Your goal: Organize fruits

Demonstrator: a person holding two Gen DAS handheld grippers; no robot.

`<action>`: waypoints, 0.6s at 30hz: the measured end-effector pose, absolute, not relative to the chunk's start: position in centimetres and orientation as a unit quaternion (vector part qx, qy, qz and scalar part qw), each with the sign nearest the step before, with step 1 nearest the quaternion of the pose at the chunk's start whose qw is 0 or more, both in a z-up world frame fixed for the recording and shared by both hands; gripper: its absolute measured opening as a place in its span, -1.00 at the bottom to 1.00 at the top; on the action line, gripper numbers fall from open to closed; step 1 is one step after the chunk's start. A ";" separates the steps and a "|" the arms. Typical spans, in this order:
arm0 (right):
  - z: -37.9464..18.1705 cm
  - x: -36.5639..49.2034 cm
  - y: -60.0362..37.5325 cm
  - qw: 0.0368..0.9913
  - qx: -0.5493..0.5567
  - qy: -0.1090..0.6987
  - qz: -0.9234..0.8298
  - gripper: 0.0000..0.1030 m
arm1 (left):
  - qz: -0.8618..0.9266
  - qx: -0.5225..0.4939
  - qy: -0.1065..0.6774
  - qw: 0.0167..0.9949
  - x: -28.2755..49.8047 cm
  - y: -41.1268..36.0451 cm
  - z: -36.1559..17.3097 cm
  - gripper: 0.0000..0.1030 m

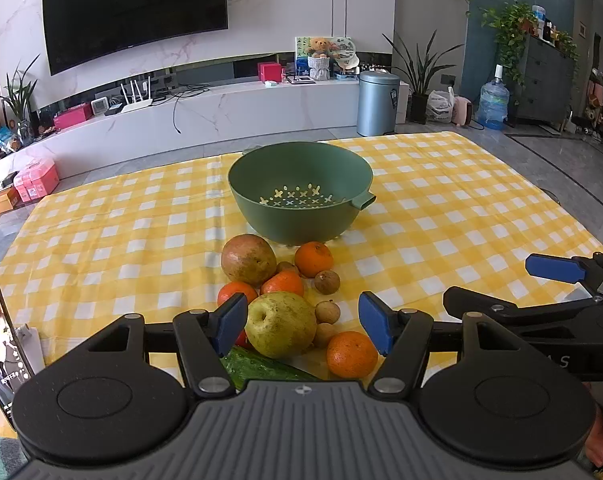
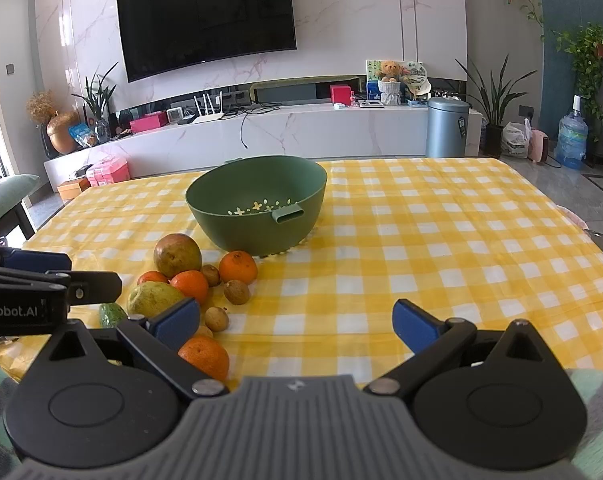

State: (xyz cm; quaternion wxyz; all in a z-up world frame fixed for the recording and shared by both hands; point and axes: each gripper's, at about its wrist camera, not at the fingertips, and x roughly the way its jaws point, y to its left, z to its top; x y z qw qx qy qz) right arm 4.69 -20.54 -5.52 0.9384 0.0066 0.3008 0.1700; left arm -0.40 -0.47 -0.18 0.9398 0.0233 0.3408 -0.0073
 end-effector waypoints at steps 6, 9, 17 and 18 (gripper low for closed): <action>-5.7 4.9 -20.5 0.938 0.006 0.302 0.170 0.92 | -0.007 0.023 0.341 0.940 -0.3 -0.3 -0.2 0.45; -6.2 4.8 -20.8 0.938 0.006 0.303 0.168 0.92 | -0.008 0.023 0.341 0.940 -0.4 -0.5 -0.2 0.45; -6.9 5.0 -20.9 0.934 -0.003 0.319 0.158 0.92 | -0.017 0.019 0.346 0.938 -0.6 -0.6 0.0 0.42; -7.1 5.1 -20.8 0.932 -0.006 0.325 0.158 0.92 | -0.017 0.014 0.346 0.938 -0.6 -0.5 0.0 0.38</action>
